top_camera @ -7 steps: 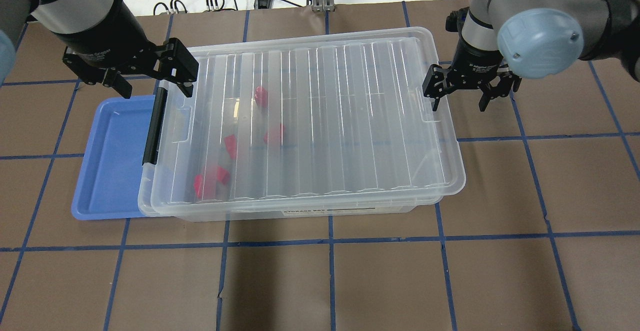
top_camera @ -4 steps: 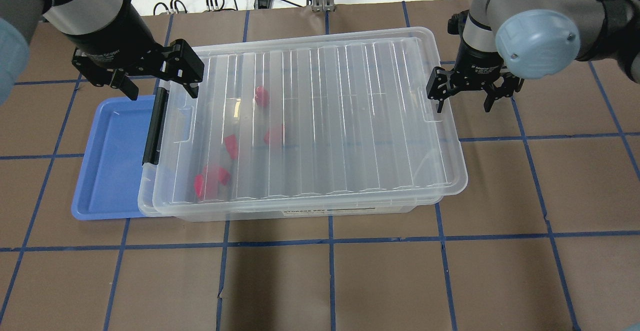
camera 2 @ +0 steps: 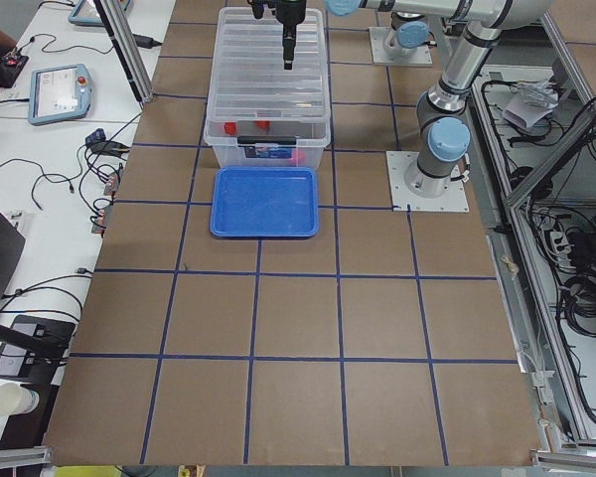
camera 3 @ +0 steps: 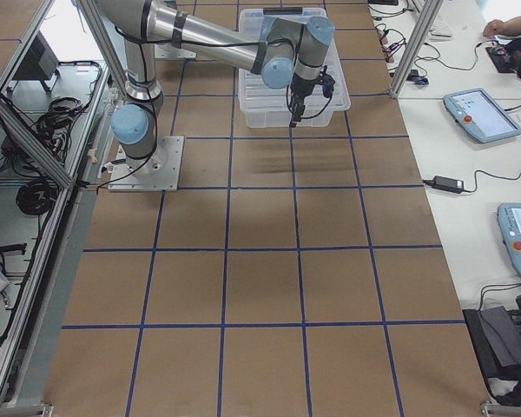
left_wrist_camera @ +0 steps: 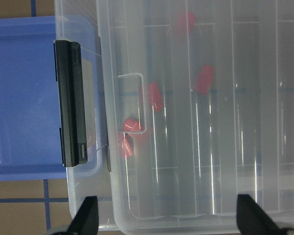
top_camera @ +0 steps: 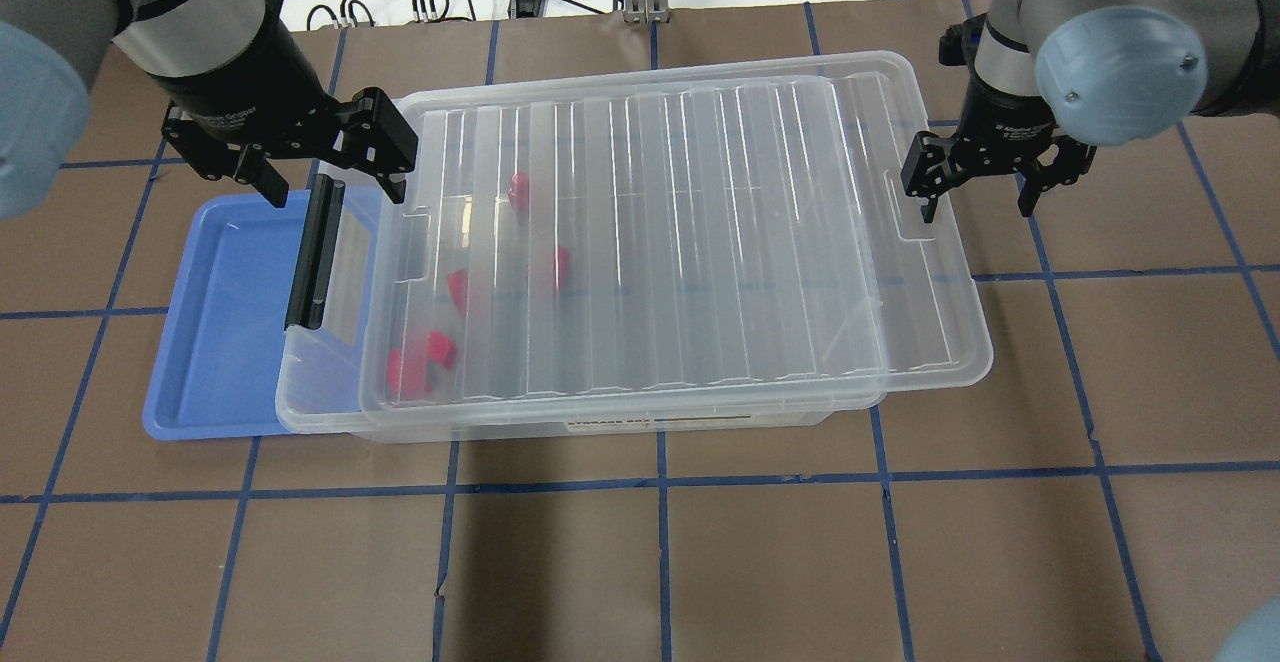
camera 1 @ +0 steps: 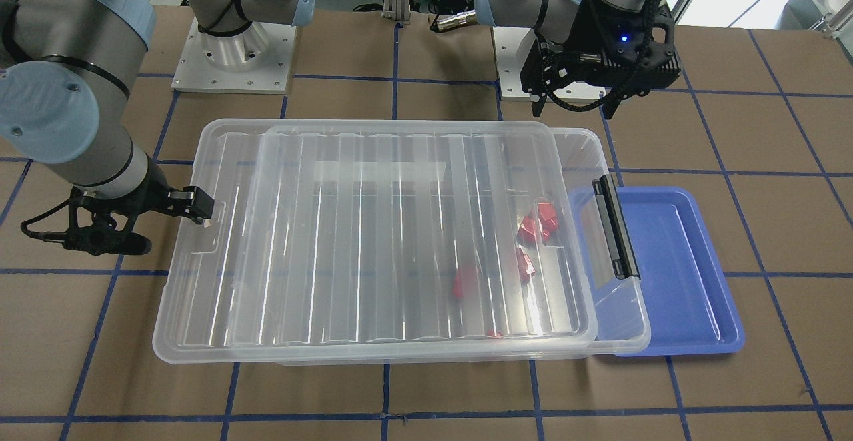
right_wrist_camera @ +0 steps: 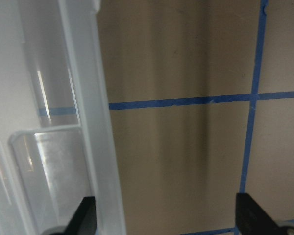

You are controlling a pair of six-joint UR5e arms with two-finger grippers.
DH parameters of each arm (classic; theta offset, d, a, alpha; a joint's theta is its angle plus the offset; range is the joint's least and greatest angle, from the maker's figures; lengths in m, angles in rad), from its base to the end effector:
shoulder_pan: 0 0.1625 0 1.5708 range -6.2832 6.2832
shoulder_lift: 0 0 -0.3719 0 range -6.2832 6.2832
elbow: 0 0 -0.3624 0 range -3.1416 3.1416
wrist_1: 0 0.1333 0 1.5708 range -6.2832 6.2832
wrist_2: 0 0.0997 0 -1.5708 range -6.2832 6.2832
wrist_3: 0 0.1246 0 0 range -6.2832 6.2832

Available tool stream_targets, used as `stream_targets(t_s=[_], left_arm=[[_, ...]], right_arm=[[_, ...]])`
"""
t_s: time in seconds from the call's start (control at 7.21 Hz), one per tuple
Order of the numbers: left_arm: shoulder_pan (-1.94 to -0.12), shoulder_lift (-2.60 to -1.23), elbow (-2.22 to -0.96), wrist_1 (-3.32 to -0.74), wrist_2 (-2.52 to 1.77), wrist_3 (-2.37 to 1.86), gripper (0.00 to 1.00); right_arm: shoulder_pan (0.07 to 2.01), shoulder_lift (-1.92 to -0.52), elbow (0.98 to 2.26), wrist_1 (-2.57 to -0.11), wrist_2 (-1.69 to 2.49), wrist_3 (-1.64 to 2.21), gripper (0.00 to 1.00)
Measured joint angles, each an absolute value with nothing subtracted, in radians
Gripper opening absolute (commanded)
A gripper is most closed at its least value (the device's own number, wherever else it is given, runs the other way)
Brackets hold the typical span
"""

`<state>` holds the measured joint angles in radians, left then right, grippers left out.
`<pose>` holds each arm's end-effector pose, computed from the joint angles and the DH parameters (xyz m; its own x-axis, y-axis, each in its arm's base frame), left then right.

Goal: Place red block in blue tray from box

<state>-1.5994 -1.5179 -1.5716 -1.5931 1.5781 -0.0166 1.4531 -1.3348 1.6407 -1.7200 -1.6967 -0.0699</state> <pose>-0.1451 -0.4416 0.4312 -0.9999 0.0118 -0.0068 0.0120 0.9995 -0.0299 0.0568 -0.5220 0.2773 -0.9932 0.0283 0.1128 0.0467 0.9853 0.1643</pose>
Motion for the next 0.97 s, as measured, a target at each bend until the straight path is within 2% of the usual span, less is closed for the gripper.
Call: stream_targets(t_s=[0.55,0.97], left_arm=[[-1.607,-1.547,-1.588,-1.573,1.565,-0.052,1.0],[-1.613,-1.655,-1.656,-1.389,1.557,-0.137,1.0]], right_arm=[[1.359,-1.337,1.632,-1.725,-1.769,-0.236,1.0],[1.299,-1.336,1.624,-1.735,-1.8,-0.355,1.0]])
